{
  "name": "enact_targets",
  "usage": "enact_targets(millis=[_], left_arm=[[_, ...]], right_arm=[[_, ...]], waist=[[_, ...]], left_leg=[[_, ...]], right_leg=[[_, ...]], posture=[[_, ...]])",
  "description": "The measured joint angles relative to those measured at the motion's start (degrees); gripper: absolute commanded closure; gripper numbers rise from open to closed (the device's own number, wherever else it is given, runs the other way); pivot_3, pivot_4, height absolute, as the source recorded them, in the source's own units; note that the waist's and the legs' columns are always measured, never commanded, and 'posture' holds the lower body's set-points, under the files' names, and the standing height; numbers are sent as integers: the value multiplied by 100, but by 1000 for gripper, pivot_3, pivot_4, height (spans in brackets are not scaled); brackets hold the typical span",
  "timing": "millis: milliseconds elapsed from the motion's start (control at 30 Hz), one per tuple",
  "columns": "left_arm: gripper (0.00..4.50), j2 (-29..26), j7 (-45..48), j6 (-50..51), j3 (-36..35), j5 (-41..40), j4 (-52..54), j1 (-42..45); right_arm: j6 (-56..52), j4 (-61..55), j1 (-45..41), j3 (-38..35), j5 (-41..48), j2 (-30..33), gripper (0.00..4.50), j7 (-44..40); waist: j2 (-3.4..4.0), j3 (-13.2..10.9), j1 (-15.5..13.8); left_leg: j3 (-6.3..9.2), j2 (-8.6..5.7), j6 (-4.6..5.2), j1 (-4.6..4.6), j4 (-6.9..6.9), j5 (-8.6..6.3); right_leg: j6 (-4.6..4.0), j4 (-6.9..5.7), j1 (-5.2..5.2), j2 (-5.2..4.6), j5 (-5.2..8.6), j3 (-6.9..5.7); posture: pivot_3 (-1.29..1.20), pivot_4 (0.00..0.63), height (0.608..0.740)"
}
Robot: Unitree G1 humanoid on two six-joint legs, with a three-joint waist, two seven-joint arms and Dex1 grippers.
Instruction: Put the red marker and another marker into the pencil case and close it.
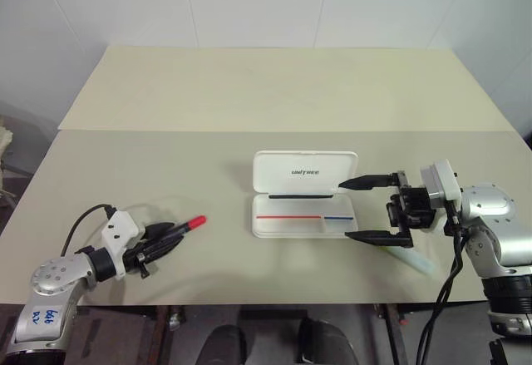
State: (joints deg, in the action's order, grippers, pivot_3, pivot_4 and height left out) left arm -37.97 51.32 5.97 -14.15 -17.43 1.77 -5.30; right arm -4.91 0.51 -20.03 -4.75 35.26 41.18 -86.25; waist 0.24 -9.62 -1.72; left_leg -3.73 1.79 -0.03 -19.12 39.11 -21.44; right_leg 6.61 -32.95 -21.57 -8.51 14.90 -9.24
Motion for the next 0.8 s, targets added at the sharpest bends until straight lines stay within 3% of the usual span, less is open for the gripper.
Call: enact_targets(millis=[33, 500, 800], left_arm=[[3868, -1, -16, 17, 4, 9, -1, 17], [3866, 165, -102, 212, 402, -154, 675, 690], [3866, -234, 844, 420, 701, -605, 864, 1792]], right_arm=[[32, 50, -3, 0, -7, -2, 0, -17], [275, 468, -164, -22, -161, -10, 0, -15], [495, 891, -113, -346, -367, 165, 0, 137]], waist=[[0, 0, 1], [-4, 2, 28], [-5, -1, 27]], left_leg=[[2, 2, -1, 2, -1, 2], [0, -2, -3, -9, -7, -16], [-21, -2, -3, -12, -8, -26]], right_leg=[[-4, -1, 0, 0, -2, 0], [-2, 2, -12, 8, -9, -12], [-2, 23, -11, 14, -8, -23]], posture=[[0, 150, 740], [0, 150, 740], [0, 150, 740]])
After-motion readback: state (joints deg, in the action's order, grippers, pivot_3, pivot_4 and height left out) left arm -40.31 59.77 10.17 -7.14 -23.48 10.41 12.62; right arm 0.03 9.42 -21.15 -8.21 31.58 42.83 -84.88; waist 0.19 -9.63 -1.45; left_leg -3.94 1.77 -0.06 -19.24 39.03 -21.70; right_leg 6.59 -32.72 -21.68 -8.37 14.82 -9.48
